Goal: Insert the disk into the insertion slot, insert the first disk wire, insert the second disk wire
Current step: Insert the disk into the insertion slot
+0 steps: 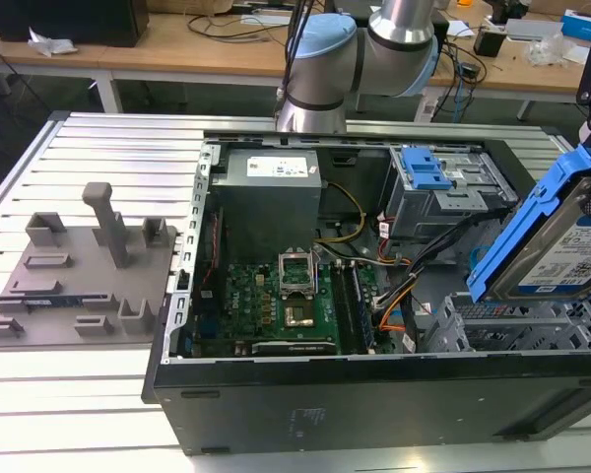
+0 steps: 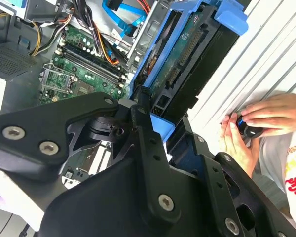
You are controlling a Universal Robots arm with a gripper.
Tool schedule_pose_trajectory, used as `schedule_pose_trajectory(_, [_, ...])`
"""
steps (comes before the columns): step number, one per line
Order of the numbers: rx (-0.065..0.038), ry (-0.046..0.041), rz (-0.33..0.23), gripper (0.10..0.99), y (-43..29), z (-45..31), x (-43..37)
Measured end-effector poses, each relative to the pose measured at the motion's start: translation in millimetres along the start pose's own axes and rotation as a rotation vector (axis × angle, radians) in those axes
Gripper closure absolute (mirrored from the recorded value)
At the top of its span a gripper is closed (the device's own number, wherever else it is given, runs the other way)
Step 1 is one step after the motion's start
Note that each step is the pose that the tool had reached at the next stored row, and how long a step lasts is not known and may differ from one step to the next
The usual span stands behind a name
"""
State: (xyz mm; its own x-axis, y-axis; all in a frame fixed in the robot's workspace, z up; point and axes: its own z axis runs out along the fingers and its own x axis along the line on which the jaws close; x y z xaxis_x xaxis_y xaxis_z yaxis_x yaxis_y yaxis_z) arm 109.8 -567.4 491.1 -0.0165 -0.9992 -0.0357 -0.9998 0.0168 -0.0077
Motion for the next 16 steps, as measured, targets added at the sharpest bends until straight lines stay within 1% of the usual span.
schedule_pose_trajectory(5, [0.0, 0.0001, 0.0, 0.722, -0.8, 0.2, -1.0])
schedule_pose_trajectory(13, [0.0, 0.0016, 0.0, 0.722, -1.9, 1.9, -10.6])
schedule_pose_trajectory(16, [0.0, 0.0024, 0.0, 0.722, -2.6, 4.4, -12.6])
